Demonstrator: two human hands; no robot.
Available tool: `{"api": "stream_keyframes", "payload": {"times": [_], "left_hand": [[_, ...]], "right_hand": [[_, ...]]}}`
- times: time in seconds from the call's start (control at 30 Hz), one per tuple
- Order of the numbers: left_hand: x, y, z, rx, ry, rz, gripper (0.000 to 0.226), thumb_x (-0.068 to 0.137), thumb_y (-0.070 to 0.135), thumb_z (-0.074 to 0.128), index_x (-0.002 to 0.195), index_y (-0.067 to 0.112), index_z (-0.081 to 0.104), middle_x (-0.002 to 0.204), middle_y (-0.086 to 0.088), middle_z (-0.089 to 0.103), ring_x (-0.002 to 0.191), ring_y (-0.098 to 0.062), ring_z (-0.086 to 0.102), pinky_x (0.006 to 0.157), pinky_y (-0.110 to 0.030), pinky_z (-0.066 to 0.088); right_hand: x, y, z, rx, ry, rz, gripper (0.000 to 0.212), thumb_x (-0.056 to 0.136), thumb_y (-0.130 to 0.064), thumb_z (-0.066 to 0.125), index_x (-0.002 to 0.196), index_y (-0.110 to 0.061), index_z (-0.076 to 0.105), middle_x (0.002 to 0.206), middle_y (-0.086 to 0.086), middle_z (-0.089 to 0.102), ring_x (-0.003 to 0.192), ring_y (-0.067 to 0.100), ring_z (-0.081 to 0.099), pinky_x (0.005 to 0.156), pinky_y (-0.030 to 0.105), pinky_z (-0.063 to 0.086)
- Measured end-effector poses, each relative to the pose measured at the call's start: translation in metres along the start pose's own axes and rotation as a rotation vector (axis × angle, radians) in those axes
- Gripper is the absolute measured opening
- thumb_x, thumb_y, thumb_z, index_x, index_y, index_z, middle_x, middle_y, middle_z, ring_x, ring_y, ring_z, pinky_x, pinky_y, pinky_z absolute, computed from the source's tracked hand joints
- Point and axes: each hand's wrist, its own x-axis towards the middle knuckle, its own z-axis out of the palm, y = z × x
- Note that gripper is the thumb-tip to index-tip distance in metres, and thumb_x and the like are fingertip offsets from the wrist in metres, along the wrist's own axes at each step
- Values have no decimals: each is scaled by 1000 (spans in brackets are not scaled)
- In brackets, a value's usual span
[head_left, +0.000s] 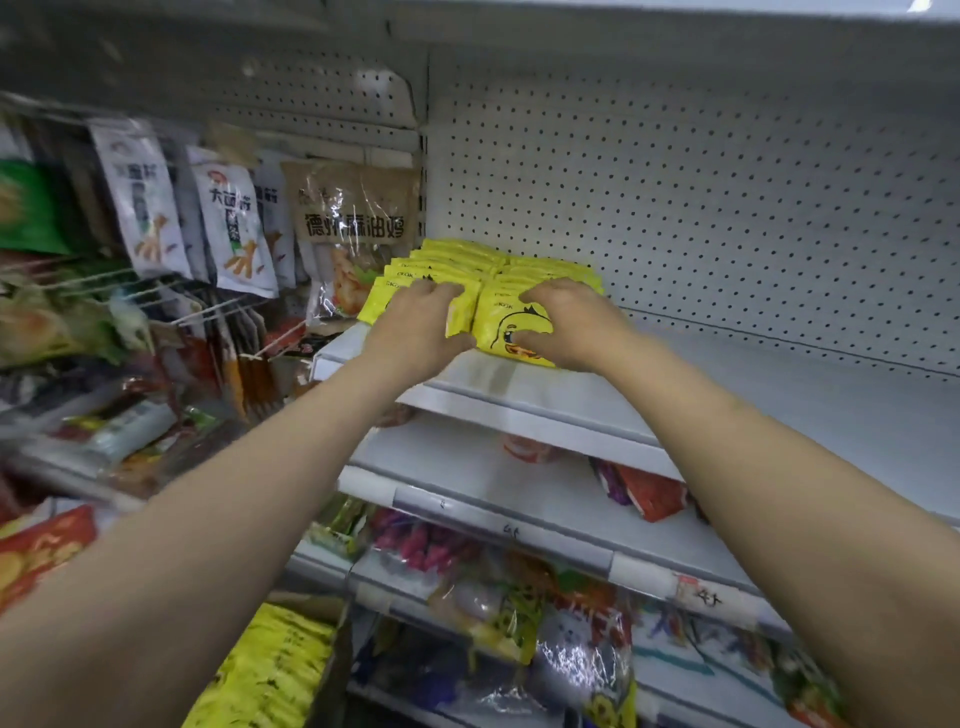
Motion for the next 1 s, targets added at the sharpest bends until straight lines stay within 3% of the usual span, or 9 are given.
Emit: {"api": "stream_keyframes", "payload": {"times": [0.33, 0.67, 0.9, 1.0], "left_hand": [[-138, -60, -76, 137, 87, -122, 62, 83, 40, 68, 137, 20, 45, 128, -12, 52, 118, -34, 47, 99, -45, 42], [-213, -163, -112, 258, 119, -199, 67, 83, 38, 69, 141, 16, 42, 135, -10, 48, 124, -32, 43, 103, -41, 39], [-219, -293, -98, 274, 47, -150, 61, 80, 29, 72, 134, 14, 48, 127, -12, 53, 114, -34, 51, 91, -46, 46], [-219, -344, -78, 215, -23, -167, 60, 80, 31, 70, 133, 12, 50, 126, -14, 54, 114, -37, 50, 93, -48, 45]], "right_hand": [[-59, -119, 3, 182, 66, -276, 62, 91, -49, 60, 146, -27, 41, 152, -1, 39, 139, 22, 35, 107, 36, 35], [-42, -263, 56, 260, 30, -466, 64, 91, -53, 57, 148, -30, 37, 146, -4, 43, 135, 19, 37, 105, 37, 41], [7, -366, 123, 258, -90, -458, 64, 93, -50, 57, 149, -30, 34, 147, -4, 40, 136, 19, 35, 106, 35, 38], [27, -394, 162, 257, -182, -406, 64, 92, -47, 59, 148, -29, 36, 147, -2, 41, 135, 21, 36, 106, 37, 39]]}}
